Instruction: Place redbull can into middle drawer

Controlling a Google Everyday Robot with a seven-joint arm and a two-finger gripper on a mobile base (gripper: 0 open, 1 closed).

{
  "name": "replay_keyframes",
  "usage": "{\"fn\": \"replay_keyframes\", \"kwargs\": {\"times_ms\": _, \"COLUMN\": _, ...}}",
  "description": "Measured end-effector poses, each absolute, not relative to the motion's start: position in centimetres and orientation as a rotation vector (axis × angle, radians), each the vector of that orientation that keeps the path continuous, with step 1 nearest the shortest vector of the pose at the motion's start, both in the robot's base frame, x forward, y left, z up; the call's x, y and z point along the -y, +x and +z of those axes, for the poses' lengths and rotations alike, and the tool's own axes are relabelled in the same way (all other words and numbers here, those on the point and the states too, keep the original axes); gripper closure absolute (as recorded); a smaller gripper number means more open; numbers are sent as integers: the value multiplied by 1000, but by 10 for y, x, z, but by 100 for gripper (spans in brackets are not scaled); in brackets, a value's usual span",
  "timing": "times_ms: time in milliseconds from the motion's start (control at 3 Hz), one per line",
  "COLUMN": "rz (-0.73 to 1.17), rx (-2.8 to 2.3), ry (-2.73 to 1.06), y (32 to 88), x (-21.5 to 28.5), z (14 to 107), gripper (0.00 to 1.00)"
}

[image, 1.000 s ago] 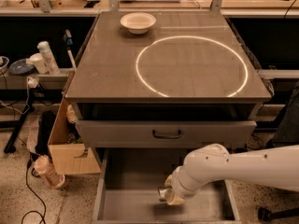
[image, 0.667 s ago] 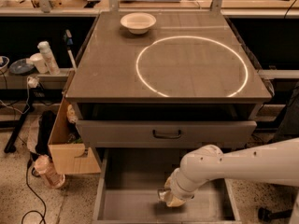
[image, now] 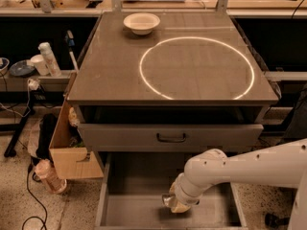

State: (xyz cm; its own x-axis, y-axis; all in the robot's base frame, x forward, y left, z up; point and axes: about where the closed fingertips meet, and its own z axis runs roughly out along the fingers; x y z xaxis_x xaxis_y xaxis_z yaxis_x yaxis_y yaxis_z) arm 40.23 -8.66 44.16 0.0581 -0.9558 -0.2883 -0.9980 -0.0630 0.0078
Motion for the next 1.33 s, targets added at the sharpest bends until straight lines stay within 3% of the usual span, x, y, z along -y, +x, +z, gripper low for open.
{"fn": "replay_keyframes", "kwargs": {"times_ms": 1000, "rz": 323, "rx": -2007, "ry": -2135, "y": 402, "x": 87, "z": 442, "gripper": 4}}
{"fn": "replay_keyframes", "kwargs": {"times_ms": 1333, "rz": 323, "rx": -2007, "ry": -2135, "y": 402, "x": 87, "z": 442, "gripper": 0}}
